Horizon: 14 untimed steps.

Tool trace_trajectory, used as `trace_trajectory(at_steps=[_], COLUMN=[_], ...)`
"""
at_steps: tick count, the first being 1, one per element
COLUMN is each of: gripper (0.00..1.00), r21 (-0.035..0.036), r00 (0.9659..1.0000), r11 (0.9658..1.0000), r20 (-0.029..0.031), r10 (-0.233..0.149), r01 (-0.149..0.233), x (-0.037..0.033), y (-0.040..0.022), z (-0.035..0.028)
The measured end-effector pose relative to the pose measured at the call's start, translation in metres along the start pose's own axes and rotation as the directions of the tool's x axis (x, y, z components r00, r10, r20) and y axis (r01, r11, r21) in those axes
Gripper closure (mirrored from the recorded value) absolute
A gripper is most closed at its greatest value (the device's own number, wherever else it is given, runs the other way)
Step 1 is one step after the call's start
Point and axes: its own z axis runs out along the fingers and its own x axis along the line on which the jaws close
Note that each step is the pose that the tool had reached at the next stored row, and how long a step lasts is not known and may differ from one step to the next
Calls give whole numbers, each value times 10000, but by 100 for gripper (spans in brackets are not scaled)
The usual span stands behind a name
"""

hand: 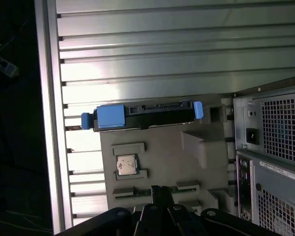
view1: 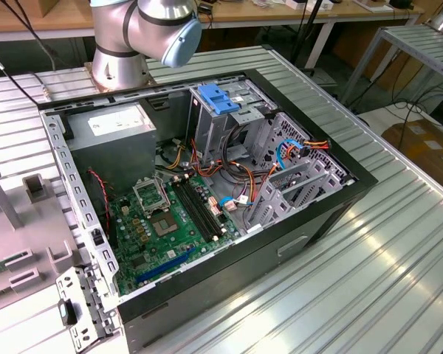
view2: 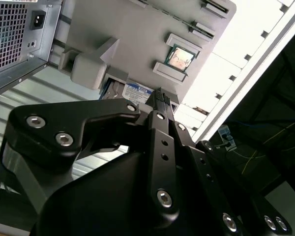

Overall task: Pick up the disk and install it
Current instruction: 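Reach for the disk, then pick up the disk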

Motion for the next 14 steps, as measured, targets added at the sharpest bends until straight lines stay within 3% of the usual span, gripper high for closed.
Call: trace_trajectory(at_steps=[14], gripper=[89], r21=[0], r00=[10000], r11=[10000], r20=[2], r10=[-97], r01=[97], x=[0], y=[1], z=[0])
